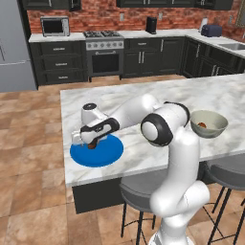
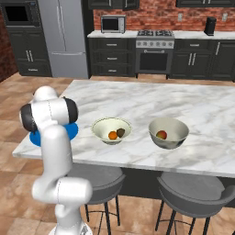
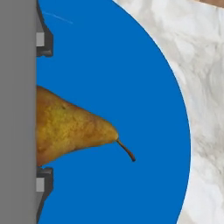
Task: Take the fruits from the plate on the dining counter and place two fruits in each bowl.
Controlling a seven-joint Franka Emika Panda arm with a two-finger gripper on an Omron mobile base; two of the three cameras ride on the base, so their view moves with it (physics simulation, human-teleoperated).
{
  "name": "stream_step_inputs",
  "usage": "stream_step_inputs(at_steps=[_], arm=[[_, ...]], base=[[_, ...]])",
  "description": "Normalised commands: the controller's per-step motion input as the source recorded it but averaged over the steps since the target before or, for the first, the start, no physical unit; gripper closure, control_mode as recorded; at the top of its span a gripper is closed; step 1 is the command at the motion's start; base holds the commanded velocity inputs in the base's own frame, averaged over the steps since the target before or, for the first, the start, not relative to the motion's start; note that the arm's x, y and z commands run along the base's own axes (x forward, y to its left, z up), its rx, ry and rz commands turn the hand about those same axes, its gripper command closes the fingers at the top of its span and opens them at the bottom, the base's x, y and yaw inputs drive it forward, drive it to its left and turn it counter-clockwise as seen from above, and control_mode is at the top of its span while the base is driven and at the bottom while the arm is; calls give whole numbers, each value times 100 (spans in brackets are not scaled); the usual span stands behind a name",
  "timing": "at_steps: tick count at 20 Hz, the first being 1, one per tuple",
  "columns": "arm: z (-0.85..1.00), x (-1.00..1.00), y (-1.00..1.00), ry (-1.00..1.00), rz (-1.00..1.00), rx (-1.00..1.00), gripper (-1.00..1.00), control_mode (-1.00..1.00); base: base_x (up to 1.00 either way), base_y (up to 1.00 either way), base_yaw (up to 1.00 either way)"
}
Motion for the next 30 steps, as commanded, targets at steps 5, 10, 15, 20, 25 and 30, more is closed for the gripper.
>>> stream_step_inputs(at_steps=[5, 10, 15, 20, 25, 30], arm=[[-18, 1, 0, 0, 0, 0, 100, -100], [8, 10, -11, 0, -2, 0, 100, -100], [64, 0, -46, 0, -1, 0, 100, -100], [88, -18, -63, 0, -1, 1, 100, -100], [79, -18, -97, 0, -7, 1, 100, -100], [53, 0, -100, 2, -15, 0, 100, -100]], base=[[0, 0, 0], [0, 0, 0], [0, 0, 0], [0, 0, 0], [0, 0, 0], [0, 0, 0]])
